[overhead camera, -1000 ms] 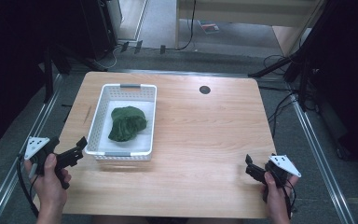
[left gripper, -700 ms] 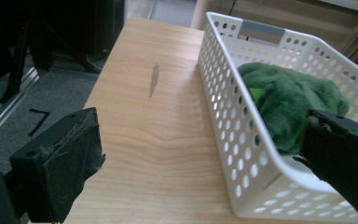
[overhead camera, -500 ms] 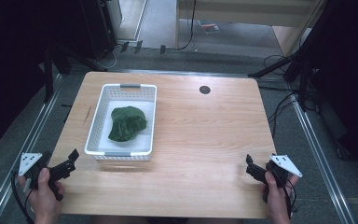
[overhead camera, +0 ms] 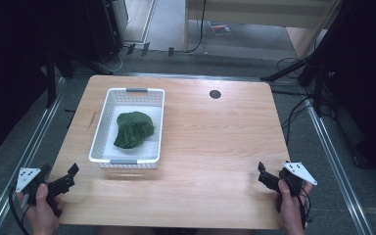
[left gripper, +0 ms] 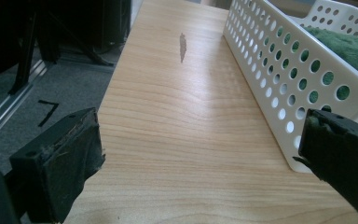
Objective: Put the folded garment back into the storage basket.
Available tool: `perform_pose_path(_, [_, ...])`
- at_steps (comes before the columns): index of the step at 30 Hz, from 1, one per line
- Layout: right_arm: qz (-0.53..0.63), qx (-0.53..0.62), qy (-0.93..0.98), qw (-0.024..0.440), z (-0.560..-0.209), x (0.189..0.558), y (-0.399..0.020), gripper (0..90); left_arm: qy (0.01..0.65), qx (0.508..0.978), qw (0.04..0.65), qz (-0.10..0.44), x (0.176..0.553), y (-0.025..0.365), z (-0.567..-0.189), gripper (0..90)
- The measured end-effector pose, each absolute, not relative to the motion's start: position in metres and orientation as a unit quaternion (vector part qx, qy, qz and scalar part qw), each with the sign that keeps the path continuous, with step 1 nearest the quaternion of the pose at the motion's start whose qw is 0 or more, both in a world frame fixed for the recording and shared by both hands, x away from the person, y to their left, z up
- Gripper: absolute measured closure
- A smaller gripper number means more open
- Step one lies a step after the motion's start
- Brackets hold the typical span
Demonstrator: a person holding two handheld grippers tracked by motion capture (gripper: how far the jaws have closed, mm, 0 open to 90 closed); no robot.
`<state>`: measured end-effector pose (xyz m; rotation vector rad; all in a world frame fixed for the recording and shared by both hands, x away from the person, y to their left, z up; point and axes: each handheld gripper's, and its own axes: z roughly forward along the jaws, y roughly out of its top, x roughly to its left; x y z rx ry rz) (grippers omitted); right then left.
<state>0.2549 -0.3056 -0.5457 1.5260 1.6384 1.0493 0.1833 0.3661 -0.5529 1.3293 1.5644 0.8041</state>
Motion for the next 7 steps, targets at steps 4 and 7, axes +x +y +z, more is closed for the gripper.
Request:
perform_pose_path(4, [0.400,0.583,0.626,0.330,-0.5457,0.2548,-0.3052,4.6,0.635,0.531,0.465,0.314,0.1836,0.3693,-0.5536,0.0])
perform_pose_path(7, [0.400,0.585,0.624,0.329,-0.5456,0.2548,-0.3057,4.7,0.638,0.526,0.467,0.314,0.1840,0.3705,-0.5537,0.0])
